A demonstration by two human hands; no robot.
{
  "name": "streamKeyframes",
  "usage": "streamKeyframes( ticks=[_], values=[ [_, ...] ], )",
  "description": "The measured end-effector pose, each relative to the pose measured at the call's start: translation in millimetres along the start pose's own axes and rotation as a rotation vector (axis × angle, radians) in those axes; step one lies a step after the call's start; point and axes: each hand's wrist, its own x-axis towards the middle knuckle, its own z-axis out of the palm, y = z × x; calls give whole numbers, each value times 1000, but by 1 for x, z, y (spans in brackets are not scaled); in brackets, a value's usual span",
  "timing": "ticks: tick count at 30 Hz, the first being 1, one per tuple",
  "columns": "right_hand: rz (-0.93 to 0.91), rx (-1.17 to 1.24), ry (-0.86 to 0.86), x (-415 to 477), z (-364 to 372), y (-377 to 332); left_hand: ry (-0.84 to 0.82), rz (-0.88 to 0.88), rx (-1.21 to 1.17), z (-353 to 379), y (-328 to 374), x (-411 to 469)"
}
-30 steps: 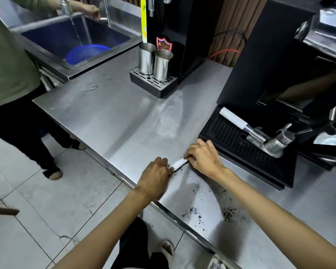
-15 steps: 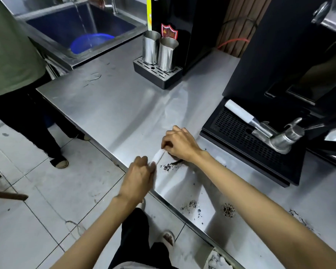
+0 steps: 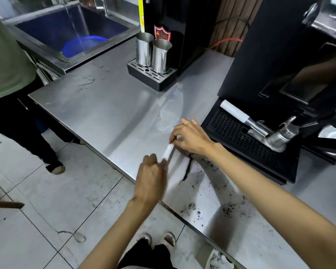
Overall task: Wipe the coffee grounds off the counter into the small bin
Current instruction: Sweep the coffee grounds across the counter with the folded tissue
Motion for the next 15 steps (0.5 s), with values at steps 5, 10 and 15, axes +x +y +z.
streamKeyframes(
  ticks=[5, 10, 15],
  values=[
    [50, -30, 16, 39, 19, -20, -49, -17, 142, -12, -49, 29],
    [51, -38, 32, 21, 28, -12, -84, 87, 201, 5, -36, 16],
    [101, -50, 14, -38, 22, 11, -211, 210, 178, 22, -2, 0]
  ],
)
